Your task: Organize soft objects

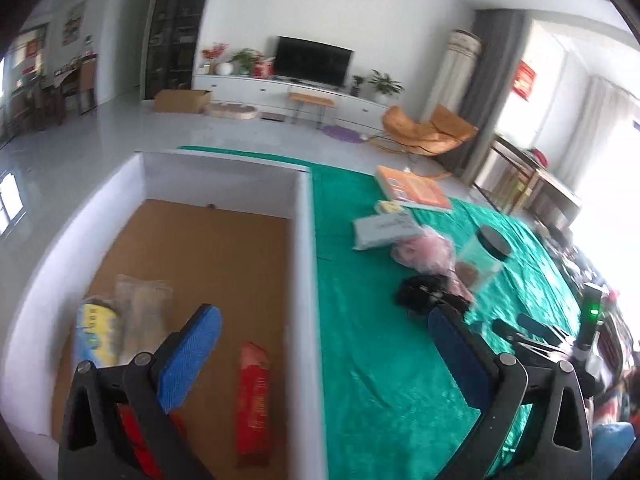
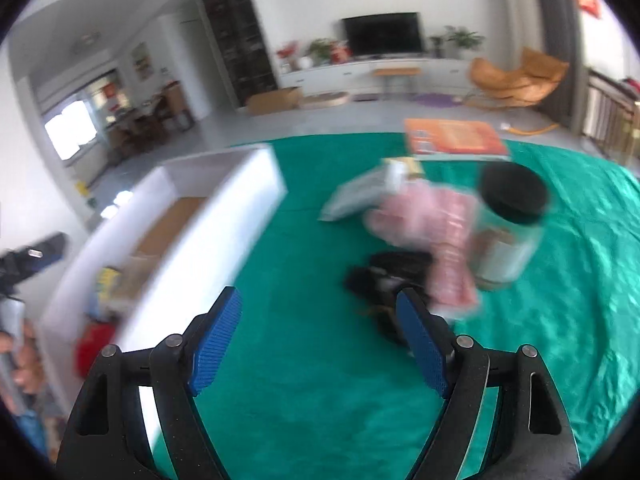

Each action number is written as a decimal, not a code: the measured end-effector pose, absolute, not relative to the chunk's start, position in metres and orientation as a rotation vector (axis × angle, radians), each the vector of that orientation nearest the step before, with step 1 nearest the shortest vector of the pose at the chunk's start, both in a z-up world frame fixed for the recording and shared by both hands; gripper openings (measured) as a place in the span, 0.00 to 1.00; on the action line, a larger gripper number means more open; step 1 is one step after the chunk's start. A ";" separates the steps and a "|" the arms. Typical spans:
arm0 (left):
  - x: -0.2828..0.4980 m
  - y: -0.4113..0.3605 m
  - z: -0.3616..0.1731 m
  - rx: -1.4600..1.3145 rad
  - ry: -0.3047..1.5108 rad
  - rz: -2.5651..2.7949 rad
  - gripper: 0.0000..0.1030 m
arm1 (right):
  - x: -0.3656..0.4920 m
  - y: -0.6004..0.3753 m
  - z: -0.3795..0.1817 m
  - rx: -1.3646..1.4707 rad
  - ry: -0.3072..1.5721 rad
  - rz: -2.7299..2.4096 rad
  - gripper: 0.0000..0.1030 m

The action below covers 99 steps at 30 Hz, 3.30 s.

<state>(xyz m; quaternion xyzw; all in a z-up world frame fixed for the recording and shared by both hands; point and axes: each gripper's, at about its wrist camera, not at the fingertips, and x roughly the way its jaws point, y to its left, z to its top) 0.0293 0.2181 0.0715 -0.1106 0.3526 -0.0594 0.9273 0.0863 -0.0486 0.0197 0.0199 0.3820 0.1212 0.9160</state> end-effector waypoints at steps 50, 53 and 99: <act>0.126 0.068 -0.099 0.044 0.957 -0.109 1.00 | 0.077 -0.153 -0.058 0.069 0.915 -0.107 0.86; 0.126 0.068 -0.099 0.044 0.957 -0.109 1.00 | 0.077 -0.152 -0.058 0.069 0.915 -0.107 0.86; 0.127 0.068 -0.099 0.043 0.956 -0.110 1.00 | 0.078 -0.153 -0.058 0.070 0.916 -0.106 0.86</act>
